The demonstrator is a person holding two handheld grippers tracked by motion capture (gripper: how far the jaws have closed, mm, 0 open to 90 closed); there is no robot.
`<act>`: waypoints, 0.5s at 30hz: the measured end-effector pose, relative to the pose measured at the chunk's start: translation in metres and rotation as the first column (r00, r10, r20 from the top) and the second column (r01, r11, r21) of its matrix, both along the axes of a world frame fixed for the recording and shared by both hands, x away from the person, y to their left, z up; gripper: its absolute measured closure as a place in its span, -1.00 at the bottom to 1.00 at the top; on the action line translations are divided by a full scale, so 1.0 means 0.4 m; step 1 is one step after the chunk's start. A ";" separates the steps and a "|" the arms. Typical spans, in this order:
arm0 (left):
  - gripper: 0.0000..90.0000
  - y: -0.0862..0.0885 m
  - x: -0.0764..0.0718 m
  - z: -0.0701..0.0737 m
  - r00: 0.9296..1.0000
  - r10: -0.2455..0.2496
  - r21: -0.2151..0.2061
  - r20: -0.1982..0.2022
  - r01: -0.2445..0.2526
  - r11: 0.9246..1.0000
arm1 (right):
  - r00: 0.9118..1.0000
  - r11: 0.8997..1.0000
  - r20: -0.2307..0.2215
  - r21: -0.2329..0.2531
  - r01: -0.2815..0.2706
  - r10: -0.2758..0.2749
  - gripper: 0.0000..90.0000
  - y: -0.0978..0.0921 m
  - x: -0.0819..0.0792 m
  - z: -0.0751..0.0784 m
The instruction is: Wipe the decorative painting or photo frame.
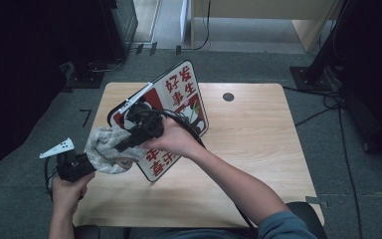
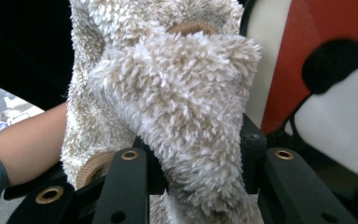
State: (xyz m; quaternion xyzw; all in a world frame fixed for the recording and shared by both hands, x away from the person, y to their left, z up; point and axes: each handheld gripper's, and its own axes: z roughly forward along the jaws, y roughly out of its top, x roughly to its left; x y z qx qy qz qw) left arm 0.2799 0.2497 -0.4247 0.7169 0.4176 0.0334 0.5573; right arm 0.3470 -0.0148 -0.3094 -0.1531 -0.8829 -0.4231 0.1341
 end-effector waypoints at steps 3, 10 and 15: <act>0.43 0.002 0.000 0.000 1.000 0.001 -0.001 -0.002 -0.001 1.000 | 1.000 1.000 -0.003 -0.004 -0.002 0.002 0.44 -0.003 -0.001 -0.008; 0.42 0.003 0.002 -0.001 1.000 0.000 0.002 -0.001 0.000 1.000 | 1.000 1.000 -0.010 -0.009 -0.005 0.005 0.44 -0.006 -0.006 -0.034; 0.44 0.001 0.000 0.000 1.000 -0.004 0.005 0.007 0.004 1.000 | 1.000 1.000 -0.025 -0.007 0.000 0.000 0.44 -0.013 -0.009 -0.057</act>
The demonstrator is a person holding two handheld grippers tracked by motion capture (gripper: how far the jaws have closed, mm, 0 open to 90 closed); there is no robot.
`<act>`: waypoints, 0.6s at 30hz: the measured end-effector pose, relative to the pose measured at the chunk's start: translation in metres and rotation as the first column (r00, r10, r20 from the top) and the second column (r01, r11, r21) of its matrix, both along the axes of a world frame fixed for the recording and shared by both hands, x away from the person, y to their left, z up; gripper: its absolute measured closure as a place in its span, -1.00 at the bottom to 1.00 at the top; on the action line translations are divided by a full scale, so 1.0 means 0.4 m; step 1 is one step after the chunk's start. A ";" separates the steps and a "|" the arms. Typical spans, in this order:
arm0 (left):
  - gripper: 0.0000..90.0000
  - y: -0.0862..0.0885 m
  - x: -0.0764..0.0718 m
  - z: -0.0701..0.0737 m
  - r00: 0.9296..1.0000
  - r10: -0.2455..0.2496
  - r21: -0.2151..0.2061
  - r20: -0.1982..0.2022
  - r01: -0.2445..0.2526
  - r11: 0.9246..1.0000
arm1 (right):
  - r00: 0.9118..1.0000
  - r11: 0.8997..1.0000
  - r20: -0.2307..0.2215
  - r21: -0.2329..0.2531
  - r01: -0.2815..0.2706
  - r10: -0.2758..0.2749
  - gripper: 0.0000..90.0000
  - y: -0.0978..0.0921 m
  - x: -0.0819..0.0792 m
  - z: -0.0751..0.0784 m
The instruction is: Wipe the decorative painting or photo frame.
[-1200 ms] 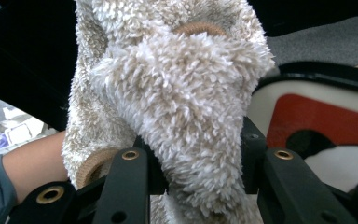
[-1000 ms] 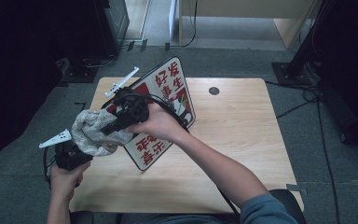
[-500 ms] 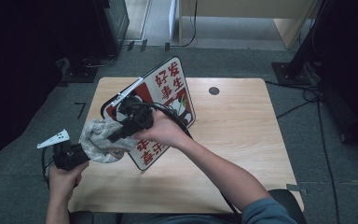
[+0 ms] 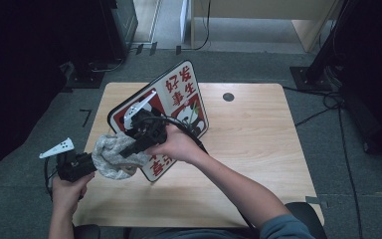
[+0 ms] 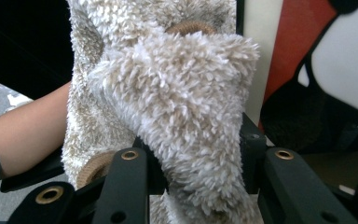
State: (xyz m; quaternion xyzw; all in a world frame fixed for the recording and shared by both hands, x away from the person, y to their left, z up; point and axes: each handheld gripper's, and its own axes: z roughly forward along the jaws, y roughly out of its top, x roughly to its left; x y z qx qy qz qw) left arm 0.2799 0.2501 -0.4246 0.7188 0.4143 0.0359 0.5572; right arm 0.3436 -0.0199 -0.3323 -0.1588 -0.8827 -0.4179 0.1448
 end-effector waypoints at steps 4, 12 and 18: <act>0.45 0.000 0.001 0.000 1.000 -0.004 0.001 -0.003 0.004 1.000 | 1.000 1.000 0.011 -0.001 -0.003 0.003 0.44 -0.002 -0.002 -0.010; 0.43 -0.001 0.002 -0.001 1.000 -0.005 0.003 -0.005 0.005 1.000 | 1.000 1.000 0.004 0.007 -0.001 0.001 0.45 -0.010 -0.009 -0.040; 0.45 -0.003 0.002 -0.001 1.000 -0.007 0.008 0.000 0.007 1.000 | 1.000 1.000 -0.016 0.006 0.000 0.000 0.45 -0.016 -0.011 -0.068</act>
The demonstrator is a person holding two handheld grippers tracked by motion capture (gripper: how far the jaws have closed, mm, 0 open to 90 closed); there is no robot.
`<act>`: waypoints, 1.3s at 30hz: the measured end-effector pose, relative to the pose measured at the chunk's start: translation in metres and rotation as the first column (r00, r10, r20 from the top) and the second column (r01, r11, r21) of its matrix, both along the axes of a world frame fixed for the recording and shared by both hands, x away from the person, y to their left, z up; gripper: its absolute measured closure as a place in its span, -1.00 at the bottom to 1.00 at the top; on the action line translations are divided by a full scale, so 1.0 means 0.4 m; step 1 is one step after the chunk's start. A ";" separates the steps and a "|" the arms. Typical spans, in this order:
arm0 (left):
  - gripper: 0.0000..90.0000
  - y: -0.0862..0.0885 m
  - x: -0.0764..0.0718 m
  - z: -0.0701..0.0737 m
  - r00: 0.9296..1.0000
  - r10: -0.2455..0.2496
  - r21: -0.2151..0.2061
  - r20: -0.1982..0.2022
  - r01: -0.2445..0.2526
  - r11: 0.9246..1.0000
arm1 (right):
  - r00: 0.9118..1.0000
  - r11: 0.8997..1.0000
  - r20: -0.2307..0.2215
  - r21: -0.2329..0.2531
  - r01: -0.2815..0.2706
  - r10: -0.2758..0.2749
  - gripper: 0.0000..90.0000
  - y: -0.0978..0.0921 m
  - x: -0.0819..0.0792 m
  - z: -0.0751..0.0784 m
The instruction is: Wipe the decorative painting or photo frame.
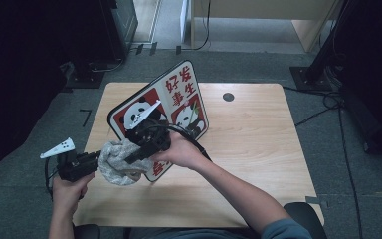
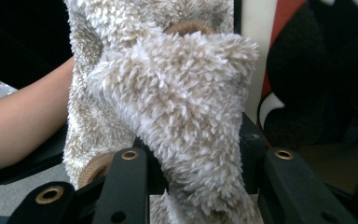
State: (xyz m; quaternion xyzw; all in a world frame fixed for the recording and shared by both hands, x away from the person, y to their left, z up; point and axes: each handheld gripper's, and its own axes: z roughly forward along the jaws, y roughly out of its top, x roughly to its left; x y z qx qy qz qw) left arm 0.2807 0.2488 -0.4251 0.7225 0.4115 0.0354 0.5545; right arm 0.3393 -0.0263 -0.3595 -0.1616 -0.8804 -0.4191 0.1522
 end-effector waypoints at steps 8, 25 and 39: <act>0.42 0.002 0.002 -0.001 1.000 0.000 0.002 -0.005 0.000 1.000 | 1.000 1.000 -0.022 -0.005 -0.003 0.003 0.45 -0.011 -0.005 -0.044; 0.42 -0.003 0.003 0.004 1.000 -0.007 -0.002 -0.006 0.007 1.000 | 1.000 1.000 -0.027 -0.006 -0.007 0.007 0.45 -0.029 -0.020 -0.113; 0.43 -0.022 0.000 0.018 1.000 -0.021 -0.007 0.003 0.021 1.000 | 1.000 1.000 -0.013 -0.008 -0.011 0.011 0.45 -0.042 -0.031 -0.157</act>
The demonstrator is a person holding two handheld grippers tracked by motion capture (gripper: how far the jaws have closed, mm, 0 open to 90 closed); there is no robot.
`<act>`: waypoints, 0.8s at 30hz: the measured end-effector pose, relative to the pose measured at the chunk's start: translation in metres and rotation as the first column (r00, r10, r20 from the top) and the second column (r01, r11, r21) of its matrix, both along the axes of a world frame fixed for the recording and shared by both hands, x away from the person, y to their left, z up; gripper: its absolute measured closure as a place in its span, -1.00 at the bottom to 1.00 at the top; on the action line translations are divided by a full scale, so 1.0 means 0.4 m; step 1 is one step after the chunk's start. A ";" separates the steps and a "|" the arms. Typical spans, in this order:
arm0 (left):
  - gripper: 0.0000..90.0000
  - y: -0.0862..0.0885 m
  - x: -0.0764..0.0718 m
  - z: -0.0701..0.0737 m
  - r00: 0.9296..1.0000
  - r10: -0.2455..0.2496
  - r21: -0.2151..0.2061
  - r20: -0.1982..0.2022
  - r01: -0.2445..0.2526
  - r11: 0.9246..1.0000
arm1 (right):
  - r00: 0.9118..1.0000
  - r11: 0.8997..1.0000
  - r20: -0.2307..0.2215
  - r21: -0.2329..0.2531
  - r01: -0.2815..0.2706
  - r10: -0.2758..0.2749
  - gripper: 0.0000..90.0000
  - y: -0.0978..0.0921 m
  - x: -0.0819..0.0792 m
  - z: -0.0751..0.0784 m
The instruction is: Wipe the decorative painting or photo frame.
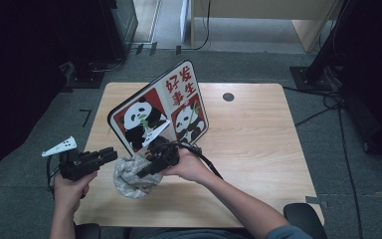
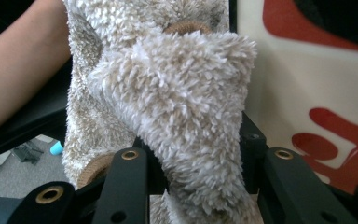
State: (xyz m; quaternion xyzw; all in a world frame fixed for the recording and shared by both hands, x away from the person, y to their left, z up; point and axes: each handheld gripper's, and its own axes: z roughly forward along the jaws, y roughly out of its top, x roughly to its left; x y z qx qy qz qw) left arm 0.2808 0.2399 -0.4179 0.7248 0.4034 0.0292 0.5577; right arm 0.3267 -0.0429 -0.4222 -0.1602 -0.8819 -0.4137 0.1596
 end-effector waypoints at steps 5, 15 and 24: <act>0.41 -0.015 0.001 0.003 1.000 -0.023 -0.002 0.003 0.023 1.000 | 1.000 1.000 -0.002 0.002 0.001 -0.001 0.45 -0.003 -0.004 -0.016; 0.39 -0.054 -0.002 0.021 0.997 -0.078 0.019 0.018 0.077 0.997 | 1.000 1.000 -0.013 -0.007 -0.001 0.000 0.45 -0.008 -0.009 -0.051; 0.39 -0.082 0.010 0.009 0.995 -0.102 0.025 0.005 0.101 0.995 | 1.000 1.000 -0.021 -0.022 -0.009 0.009 0.45 -0.012 -0.012 -0.077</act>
